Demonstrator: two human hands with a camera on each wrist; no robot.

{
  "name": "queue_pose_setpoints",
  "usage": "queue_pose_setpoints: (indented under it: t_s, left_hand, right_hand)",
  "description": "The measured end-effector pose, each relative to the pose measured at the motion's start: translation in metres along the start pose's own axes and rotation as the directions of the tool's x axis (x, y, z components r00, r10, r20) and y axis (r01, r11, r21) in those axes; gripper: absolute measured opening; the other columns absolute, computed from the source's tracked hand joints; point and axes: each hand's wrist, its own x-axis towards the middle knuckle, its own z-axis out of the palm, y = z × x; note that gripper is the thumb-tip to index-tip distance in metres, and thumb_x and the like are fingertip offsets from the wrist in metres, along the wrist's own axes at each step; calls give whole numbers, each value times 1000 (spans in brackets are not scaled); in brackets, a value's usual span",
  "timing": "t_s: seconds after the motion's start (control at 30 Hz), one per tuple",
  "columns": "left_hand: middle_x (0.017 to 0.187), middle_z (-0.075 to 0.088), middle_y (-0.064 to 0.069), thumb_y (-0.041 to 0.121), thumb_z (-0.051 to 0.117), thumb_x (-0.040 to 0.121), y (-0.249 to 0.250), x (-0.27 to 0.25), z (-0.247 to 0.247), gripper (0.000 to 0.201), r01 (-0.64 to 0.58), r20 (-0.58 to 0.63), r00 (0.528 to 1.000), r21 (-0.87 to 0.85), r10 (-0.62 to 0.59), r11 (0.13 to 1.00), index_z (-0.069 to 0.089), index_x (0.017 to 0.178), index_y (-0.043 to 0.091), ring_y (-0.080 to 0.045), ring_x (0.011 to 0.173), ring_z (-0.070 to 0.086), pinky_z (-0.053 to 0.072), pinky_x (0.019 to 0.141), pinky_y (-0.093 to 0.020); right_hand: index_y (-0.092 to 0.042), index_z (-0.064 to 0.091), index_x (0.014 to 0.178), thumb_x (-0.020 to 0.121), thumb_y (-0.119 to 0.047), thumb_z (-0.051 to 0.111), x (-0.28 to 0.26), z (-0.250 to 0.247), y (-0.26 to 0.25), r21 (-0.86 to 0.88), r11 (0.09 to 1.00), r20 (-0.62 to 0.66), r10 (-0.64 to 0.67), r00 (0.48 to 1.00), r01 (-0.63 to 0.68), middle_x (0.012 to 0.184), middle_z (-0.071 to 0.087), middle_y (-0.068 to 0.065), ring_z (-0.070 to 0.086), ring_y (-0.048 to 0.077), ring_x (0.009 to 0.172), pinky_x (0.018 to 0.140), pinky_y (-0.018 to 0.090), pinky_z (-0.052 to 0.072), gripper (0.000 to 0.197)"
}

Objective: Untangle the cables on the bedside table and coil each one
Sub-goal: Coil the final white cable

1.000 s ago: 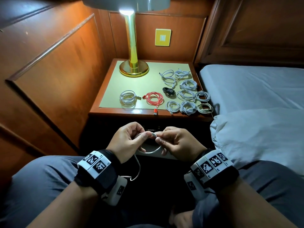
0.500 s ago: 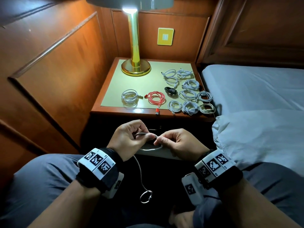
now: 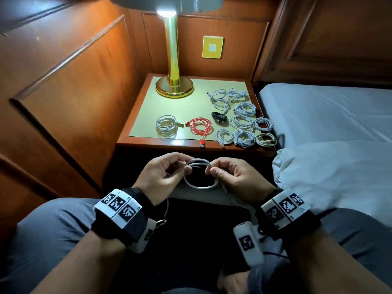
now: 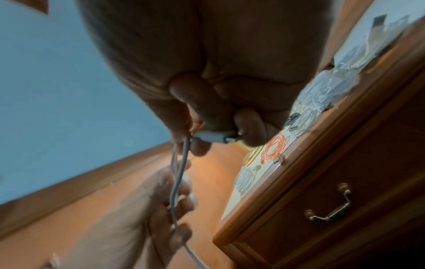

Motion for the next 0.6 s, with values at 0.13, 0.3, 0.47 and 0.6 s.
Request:
queue_pose_setpoints:
  t_s: [0.13, 0.3, 0.47, 0.6]
  left_hand:
    - [71, 70, 4, 10, 66, 94, -2, 8, -20, 15, 81, -87, 993, -2, -81, 997, 77, 95, 21, -5, 61, 60, 49, 60, -16]
    - [87, 75, 9, 20, 73, 90, -15, 15, -46, 6, 130, -305, 952, 328, -25, 936, 79, 93, 21, -9, 82, 69, 53, 80, -19]
    - [85, 72, 6, 11, 76, 86, -21, 4, -16, 10, -66, -90, 988, 472, 123, 879, 78, 92, 19, -11, 78, 67, 45, 74, -10]
    - [85, 73, 9, 18, 74, 87, -18, -4, 8, 4, -194, 96, 981, 363, 170, 911, 77, 89, 18, -2, 79, 68, 52, 76, -19]
  right_hand:
    - [-11, 67, 92, 96, -15, 57, -1, -13, -5, 377, 925, -180, 122, 976, -46, 64, 65, -4, 50, 12, 50, 46, 20, 39, 12]
    - [-7, 63, 91, 97, -18, 53, -4, -25, -8, 659, 752, -297, 232, 926, 23, 73, 64, 2, 40, 9, 43, 41, 18, 31, 16]
    - [-8, 62, 91, 98, -13, 57, -7, -15, -6, 496, 867, -361, 148, 921, 55, 92, 75, 8, 50, 13, 45, 47, 21, 41, 10]
    - [-20, 67, 89, 96, -14, 65, -9, 6, 4, -79, 994, -306, -99, 947, 78, 80, 73, 0, 60, 13, 52, 57, 29, 53, 10]
